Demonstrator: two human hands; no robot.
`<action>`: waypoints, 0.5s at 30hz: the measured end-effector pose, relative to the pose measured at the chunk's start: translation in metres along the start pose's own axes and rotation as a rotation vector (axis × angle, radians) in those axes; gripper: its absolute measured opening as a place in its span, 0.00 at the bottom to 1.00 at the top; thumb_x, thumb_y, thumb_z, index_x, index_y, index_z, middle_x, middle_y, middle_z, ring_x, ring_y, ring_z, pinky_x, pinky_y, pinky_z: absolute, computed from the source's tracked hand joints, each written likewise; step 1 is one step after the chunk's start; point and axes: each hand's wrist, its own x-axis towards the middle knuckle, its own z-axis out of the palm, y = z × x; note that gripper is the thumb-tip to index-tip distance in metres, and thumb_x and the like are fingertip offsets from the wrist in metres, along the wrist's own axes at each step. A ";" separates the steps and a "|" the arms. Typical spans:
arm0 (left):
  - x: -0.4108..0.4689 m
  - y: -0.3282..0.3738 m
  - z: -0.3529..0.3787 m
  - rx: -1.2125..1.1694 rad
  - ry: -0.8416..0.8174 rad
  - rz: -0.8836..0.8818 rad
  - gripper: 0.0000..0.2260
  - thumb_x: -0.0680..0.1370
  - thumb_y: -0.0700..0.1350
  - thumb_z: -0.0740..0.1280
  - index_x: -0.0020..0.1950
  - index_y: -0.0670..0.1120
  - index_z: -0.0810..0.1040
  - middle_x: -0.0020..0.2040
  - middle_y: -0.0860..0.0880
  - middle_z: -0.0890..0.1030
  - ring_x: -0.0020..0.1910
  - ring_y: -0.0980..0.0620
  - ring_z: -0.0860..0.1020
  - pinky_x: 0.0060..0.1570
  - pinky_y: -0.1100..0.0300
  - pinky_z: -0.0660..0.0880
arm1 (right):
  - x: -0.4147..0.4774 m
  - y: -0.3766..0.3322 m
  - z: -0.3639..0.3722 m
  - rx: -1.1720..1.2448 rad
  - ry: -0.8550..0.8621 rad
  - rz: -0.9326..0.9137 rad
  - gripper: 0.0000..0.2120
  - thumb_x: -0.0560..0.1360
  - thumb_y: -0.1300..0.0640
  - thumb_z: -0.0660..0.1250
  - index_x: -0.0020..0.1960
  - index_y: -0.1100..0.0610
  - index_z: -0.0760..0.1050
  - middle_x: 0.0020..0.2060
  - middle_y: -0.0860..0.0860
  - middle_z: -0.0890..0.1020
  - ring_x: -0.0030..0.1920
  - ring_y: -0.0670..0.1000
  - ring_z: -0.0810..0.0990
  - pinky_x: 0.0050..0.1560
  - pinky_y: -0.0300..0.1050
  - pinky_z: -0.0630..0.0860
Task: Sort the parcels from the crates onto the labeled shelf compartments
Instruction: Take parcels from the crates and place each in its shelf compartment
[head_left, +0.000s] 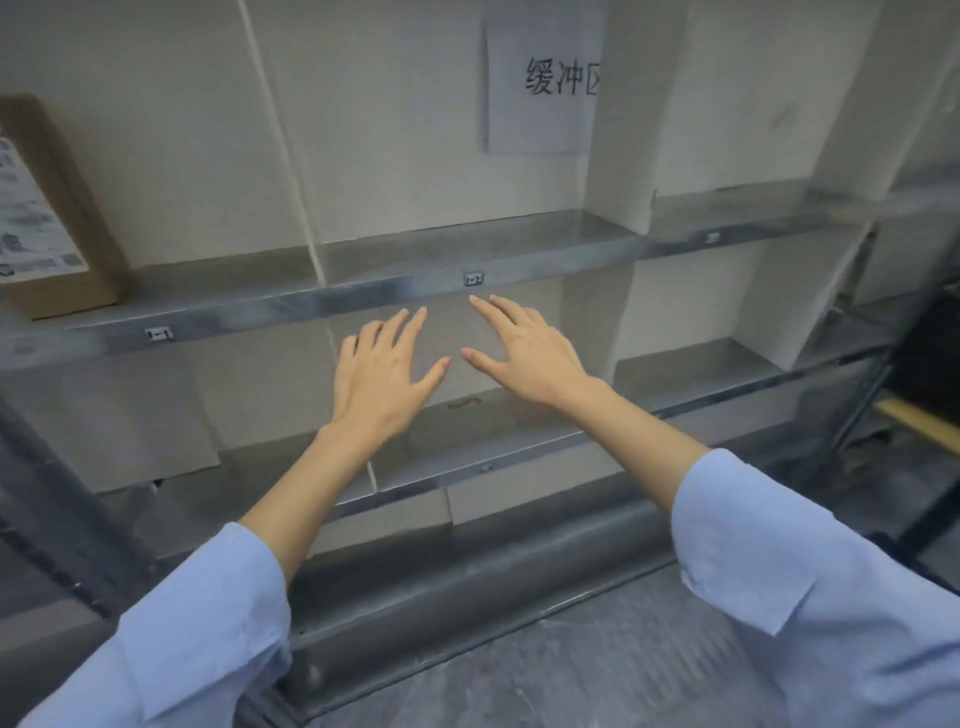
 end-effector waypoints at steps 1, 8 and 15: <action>0.006 0.018 0.006 -0.020 -0.006 0.024 0.39 0.73 0.68 0.41 0.79 0.51 0.59 0.77 0.48 0.65 0.71 0.45 0.65 0.64 0.51 0.60 | -0.010 0.020 -0.005 -0.001 -0.001 0.042 0.33 0.80 0.37 0.57 0.80 0.46 0.52 0.79 0.51 0.58 0.75 0.56 0.60 0.69 0.55 0.67; 0.048 0.159 0.046 -0.173 -0.063 0.276 0.37 0.73 0.69 0.43 0.79 0.56 0.57 0.78 0.49 0.62 0.73 0.45 0.64 0.66 0.49 0.61 | -0.089 0.166 -0.057 -0.049 0.032 0.357 0.33 0.80 0.37 0.56 0.80 0.46 0.50 0.79 0.50 0.57 0.77 0.56 0.58 0.71 0.55 0.64; 0.101 0.304 0.075 -0.263 -0.066 0.484 0.31 0.80 0.66 0.52 0.80 0.57 0.53 0.80 0.52 0.58 0.75 0.48 0.60 0.70 0.50 0.58 | -0.163 0.292 -0.106 -0.124 0.050 0.634 0.33 0.80 0.36 0.55 0.81 0.45 0.49 0.80 0.50 0.55 0.78 0.56 0.55 0.72 0.59 0.64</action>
